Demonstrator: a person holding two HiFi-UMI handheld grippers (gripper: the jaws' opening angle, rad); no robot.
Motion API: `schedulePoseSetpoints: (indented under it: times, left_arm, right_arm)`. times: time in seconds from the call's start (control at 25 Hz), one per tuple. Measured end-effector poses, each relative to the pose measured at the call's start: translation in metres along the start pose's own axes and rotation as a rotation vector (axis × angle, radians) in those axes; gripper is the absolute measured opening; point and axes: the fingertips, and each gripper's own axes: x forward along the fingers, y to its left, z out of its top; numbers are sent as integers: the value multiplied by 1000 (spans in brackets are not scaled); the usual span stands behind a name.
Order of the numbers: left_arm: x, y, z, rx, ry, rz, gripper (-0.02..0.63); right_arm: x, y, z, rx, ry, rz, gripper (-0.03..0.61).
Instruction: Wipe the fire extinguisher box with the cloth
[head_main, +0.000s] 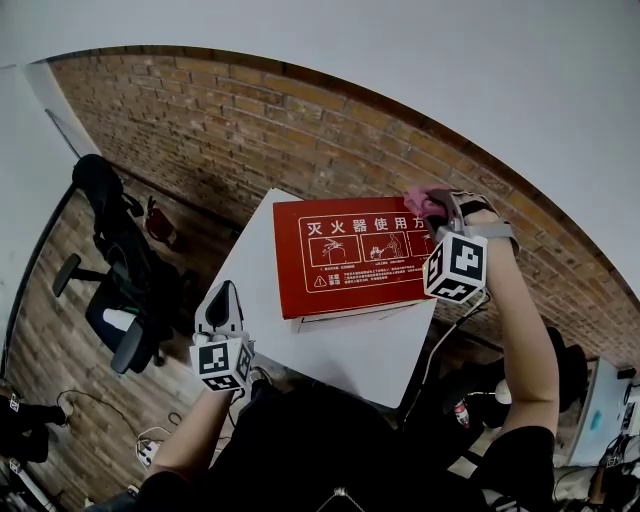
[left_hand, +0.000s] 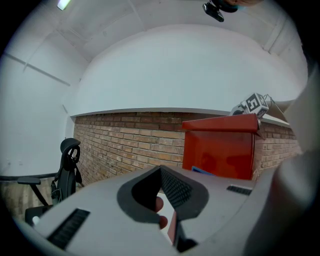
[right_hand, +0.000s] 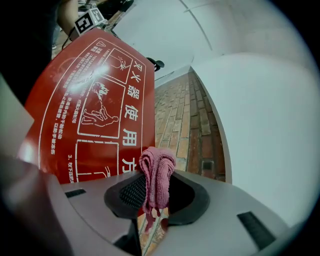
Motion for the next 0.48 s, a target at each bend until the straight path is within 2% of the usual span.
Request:
schedulePoseSetpoints:
  times: [0.48]
  left_arm:
    - [-15, 24, 1, -8, -4, 17, 29]
  right_arm:
    - [-2, -1, 31, -15, -14, -2, 106]
